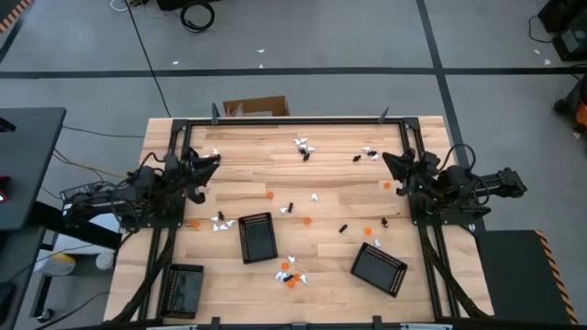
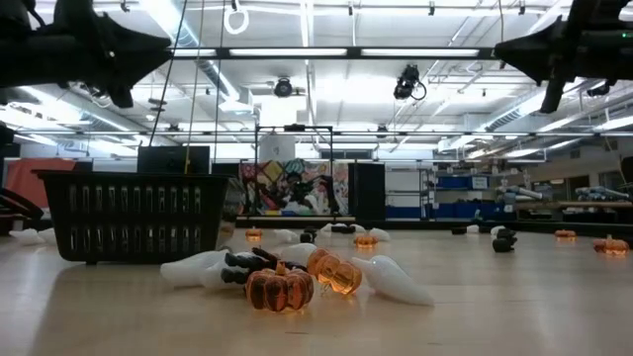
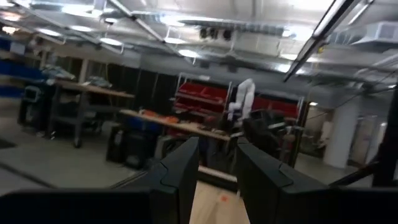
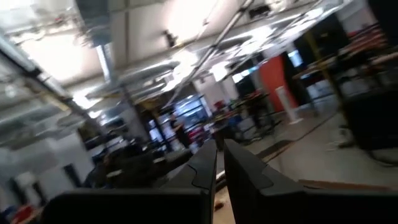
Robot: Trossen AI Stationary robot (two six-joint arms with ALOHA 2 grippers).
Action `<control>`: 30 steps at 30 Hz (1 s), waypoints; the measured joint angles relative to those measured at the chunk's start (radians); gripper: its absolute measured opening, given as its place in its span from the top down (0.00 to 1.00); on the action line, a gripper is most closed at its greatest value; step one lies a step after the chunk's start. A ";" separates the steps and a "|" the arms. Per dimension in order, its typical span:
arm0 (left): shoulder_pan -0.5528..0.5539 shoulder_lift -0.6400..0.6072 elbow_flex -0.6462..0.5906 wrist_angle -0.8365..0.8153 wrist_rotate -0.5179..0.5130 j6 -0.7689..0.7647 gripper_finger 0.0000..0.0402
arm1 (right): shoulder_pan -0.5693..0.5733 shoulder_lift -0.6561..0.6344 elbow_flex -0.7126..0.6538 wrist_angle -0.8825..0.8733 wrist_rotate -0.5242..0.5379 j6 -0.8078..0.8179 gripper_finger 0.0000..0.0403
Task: Sort Halloween decoration
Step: Put the black skeleton toy into the right black basket
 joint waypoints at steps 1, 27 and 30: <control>0.000 0.000 0.000 0.010 0.001 0.000 0.71 | -0.002 0.000 0.000 0.016 0.008 0.001 0.90; 0.019 0.313 0.251 -0.160 -0.088 0.080 0.71 | -0.264 0.559 0.330 0.048 -0.160 -0.119 0.94; 0.032 0.364 0.274 -0.159 -0.089 0.070 0.71 | -0.282 0.641 0.385 0.035 -0.237 -0.094 0.94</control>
